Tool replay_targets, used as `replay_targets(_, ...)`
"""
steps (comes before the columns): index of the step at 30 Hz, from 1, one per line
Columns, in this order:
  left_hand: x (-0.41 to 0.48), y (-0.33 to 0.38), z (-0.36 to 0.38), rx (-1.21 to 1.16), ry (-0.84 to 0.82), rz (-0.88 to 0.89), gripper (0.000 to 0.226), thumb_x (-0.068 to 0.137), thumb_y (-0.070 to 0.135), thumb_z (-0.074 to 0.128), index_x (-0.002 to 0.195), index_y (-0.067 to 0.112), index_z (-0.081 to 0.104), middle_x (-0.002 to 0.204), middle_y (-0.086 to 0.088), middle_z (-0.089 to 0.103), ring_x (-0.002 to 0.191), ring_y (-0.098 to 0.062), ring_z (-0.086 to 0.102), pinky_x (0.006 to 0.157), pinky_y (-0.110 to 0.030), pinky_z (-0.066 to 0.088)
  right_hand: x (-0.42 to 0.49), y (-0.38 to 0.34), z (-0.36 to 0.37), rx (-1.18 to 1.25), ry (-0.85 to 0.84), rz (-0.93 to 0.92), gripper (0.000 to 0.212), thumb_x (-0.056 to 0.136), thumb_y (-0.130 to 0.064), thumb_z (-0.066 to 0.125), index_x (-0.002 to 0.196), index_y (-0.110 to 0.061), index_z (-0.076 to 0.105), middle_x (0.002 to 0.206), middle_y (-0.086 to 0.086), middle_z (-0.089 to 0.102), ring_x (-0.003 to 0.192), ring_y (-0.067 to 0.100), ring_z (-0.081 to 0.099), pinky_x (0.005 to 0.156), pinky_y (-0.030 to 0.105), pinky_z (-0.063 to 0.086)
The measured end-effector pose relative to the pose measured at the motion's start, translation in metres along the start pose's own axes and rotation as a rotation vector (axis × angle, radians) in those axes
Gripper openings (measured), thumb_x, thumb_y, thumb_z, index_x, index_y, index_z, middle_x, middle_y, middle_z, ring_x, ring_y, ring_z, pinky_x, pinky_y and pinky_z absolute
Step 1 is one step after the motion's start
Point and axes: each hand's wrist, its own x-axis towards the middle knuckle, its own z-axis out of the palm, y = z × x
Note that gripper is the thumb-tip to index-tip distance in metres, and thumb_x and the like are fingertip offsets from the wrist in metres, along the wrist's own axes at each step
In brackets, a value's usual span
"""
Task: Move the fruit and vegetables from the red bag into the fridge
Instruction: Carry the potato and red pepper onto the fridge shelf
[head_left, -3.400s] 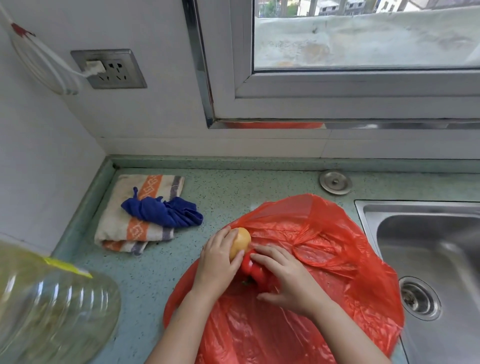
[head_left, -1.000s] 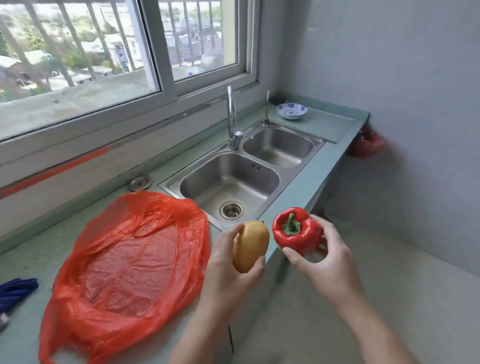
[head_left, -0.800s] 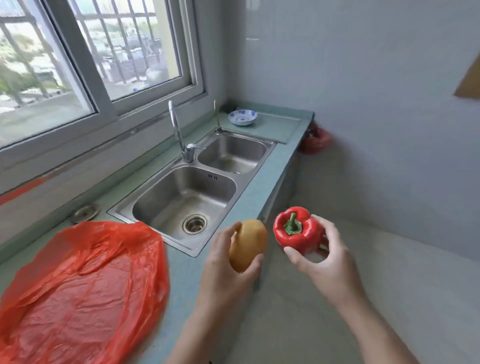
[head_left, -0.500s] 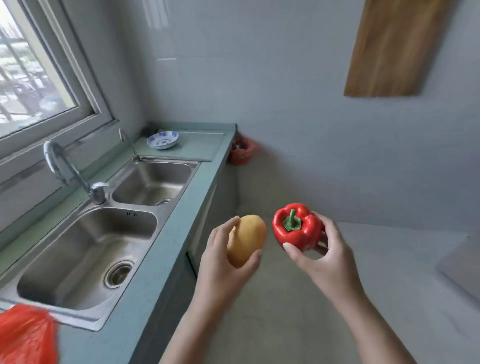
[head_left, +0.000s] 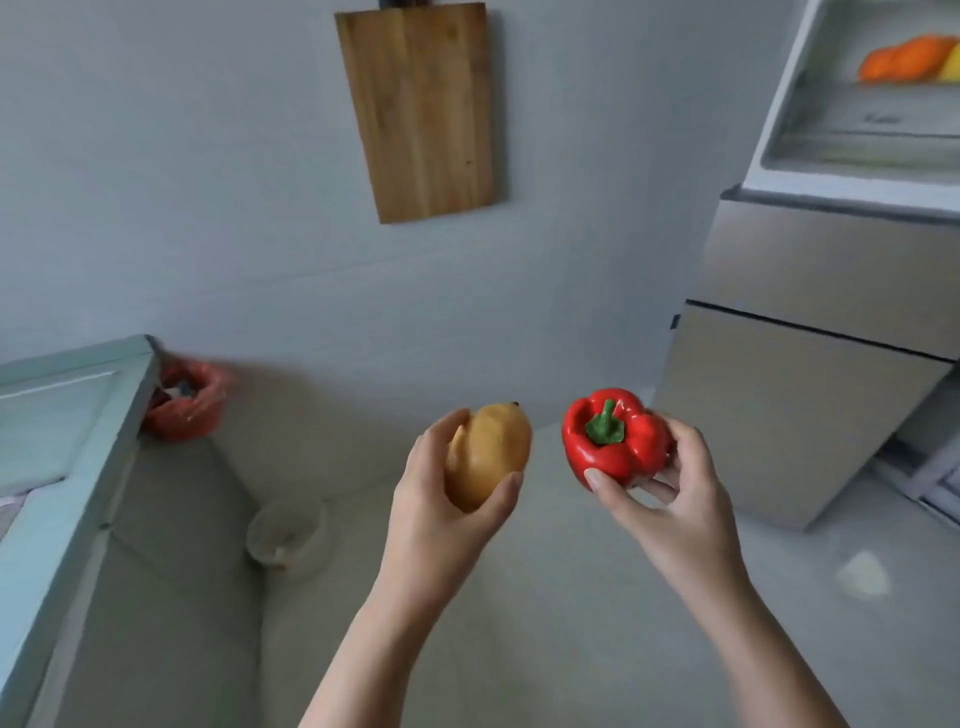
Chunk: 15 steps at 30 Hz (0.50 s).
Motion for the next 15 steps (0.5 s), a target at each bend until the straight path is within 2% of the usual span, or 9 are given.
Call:
replay_targets(6, 0.054, -0.004, 0.075, -0.096, -0.188, 0.016, 0.059, 0.07, 0.026, 0.077, 0.119, 0.036, 0.045, 0.11, 0.025, 0.051, 0.098, 0.022, 0.044, 0.073, 0.003, 0.035, 0.044, 0.036, -0.044, -0.021, 0.189, 0.095, 0.061, 0.063, -0.017, 0.081, 0.115, -0.025, 0.049, 0.109, -0.008, 0.06, 0.085, -0.005, 0.063, 0.068, 0.009, 0.047)
replay_targets(9, 0.094, -0.011, 0.107, -0.126, -0.251, 0.018, 0.058, 0.07, 0.027, 0.077, 0.115, 0.039, 0.044, 0.11, 0.026, 0.052, 0.099, 0.017, 0.045, 0.071, 0.002, 0.037, 0.077, 0.052, -0.053, -0.039, 0.262, 0.125, 0.061, 0.064, -0.015, 0.081, 0.115, -0.023, 0.049, 0.109, -0.005, 0.06, 0.083, -0.005, 0.063, 0.066, 0.008, 0.047)
replay_targets(12, 0.147, -0.018, 0.133, -0.159, -0.294, 0.039, 0.057, 0.07, 0.027, 0.077, 0.112, 0.042, 0.043, 0.108, 0.024, 0.053, 0.098, 0.014, 0.047, 0.07, 0.001, 0.038, 0.122, 0.063, -0.053, -0.057, 0.339, 0.135, 0.062, 0.064, -0.016, 0.081, 0.116, -0.024, 0.048, 0.11, -0.006, 0.06, 0.084, -0.006, 0.063, 0.069, 0.012, 0.048)
replay_targets(15, 0.203, -0.018, 0.153, -0.185, -0.335, 0.07, 0.056, 0.07, 0.026, 0.078, 0.109, 0.043, 0.042, 0.104, 0.026, 0.052, 0.093, 0.017, 0.047, 0.068, 0.001, 0.038, 0.172, 0.065, -0.046, -0.071, 0.399, 0.128, 0.057, 0.064, -0.019, 0.08, 0.108, -0.034, 0.047, 0.107, -0.011, 0.059, 0.084, -0.007, 0.062, 0.074, 0.018, 0.046)
